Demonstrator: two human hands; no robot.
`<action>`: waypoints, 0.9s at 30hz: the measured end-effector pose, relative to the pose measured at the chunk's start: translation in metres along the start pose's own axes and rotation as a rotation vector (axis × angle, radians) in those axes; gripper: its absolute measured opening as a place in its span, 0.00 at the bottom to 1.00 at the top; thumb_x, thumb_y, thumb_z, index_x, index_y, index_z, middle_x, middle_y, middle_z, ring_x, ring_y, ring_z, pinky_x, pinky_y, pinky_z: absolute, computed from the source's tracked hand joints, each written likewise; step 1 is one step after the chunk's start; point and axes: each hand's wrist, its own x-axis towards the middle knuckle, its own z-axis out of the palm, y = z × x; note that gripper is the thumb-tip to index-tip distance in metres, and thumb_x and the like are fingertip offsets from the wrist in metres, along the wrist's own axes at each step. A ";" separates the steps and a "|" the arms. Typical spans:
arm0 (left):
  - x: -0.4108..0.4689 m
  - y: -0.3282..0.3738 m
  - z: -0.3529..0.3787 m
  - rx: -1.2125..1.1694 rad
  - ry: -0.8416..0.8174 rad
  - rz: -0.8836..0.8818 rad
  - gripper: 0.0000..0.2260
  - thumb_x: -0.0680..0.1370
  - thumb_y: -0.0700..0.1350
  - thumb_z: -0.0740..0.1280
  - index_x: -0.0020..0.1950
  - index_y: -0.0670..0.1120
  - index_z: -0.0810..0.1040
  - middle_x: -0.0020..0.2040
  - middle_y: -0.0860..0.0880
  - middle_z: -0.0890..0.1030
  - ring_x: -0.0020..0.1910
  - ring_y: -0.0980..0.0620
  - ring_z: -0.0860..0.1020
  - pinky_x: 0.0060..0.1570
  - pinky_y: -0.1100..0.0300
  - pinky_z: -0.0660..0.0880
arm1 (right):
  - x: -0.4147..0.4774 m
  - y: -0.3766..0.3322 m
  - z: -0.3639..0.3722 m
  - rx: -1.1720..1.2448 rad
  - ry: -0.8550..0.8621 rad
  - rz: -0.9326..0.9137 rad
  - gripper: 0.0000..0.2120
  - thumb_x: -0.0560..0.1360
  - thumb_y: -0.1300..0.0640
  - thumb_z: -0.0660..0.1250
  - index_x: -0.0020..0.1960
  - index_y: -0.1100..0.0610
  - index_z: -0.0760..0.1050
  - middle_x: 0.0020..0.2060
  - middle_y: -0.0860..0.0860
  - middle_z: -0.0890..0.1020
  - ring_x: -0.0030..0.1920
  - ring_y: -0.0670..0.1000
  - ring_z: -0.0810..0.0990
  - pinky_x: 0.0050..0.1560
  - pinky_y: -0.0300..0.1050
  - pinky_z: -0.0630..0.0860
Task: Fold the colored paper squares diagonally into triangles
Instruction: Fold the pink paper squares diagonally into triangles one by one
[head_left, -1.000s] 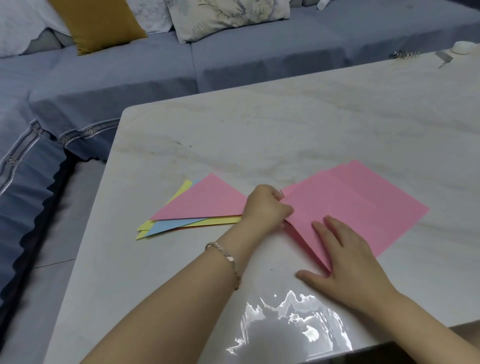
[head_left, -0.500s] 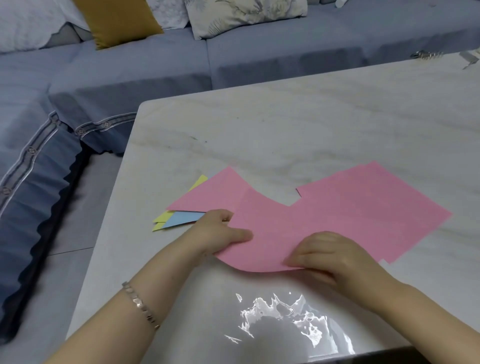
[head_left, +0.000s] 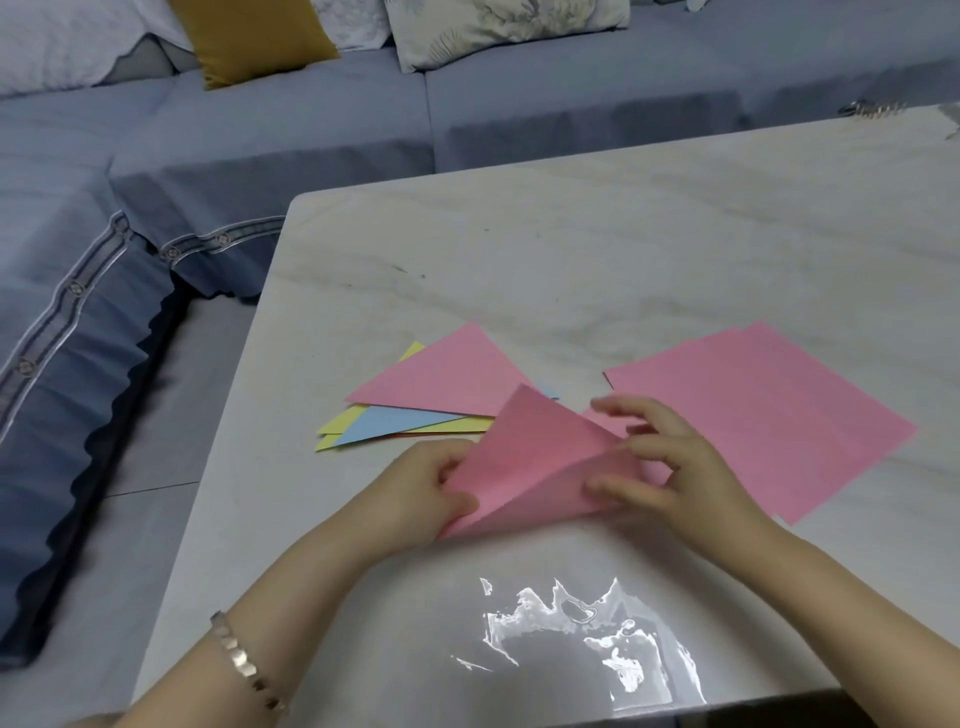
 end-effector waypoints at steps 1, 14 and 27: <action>-0.003 0.002 0.001 0.021 -0.032 0.022 0.12 0.72 0.31 0.62 0.41 0.48 0.78 0.33 0.54 0.74 0.31 0.56 0.68 0.33 0.62 0.64 | 0.003 -0.007 -0.001 0.009 -0.008 0.026 0.11 0.62 0.38 0.72 0.29 0.43 0.77 0.60 0.35 0.72 0.59 0.32 0.69 0.58 0.24 0.62; -0.020 0.045 0.009 -0.164 0.240 0.049 0.03 0.75 0.50 0.66 0.47 0.56 0.79 0.42 0.53 0.82 0.38 0.60 0.78 0.43 0.66 0.72 | 0.012 -0.050 0.005 0.243 -0.014 0.180 0.08 0.62 0.59 0.77 0.34 0.50 0.79 0.30 0.44 0.82 0.31 0.40 0.77 0.34 0.31 0.70; -0.033 0.049 0.025 -0.137 0.470 0.185 0.16 0.70 0.42 0.73 0.42 0.65 0.76 0.36 0.73 0.77 0.36 0.67 0.74 0.38 0.77 0.68 | 0.002 -0.064 -0.003 0.285 0.191 0.201 0.14 0.65 0.61 0.74 0.38 0.41 0.79 0.32 0.44 0.82 0.32 0.40 0.77 0.38 0.25 0.71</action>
